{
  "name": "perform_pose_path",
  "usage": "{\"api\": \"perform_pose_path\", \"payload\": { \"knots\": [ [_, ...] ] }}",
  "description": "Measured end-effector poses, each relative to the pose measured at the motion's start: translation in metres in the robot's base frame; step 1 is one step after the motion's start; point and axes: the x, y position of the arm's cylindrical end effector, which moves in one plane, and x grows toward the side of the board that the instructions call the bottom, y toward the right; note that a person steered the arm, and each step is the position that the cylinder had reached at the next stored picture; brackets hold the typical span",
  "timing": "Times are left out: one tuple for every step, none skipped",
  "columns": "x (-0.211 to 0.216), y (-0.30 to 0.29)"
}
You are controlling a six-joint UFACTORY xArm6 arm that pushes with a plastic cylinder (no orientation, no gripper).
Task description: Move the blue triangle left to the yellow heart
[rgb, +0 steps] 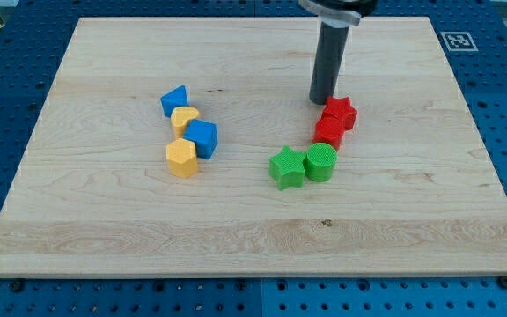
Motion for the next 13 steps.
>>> {"api": "perform_pose_path", "payload": {
  "knots": [
    [0.006, -0.017],
    [0.006, -0.041],
    [0.006, -0.073],
    [0.006, -0.104],
    [0.007, -0.133],
    [0.007, -0.158],
    [0.007, -0.177],
    [0.007, -0.178],
    [0.007, -0.178],
    [0.007, -0.178],
    [0.007, -0.196],
    [0.007, -0.221],
    [0.007, -0.232]
  ]
}}
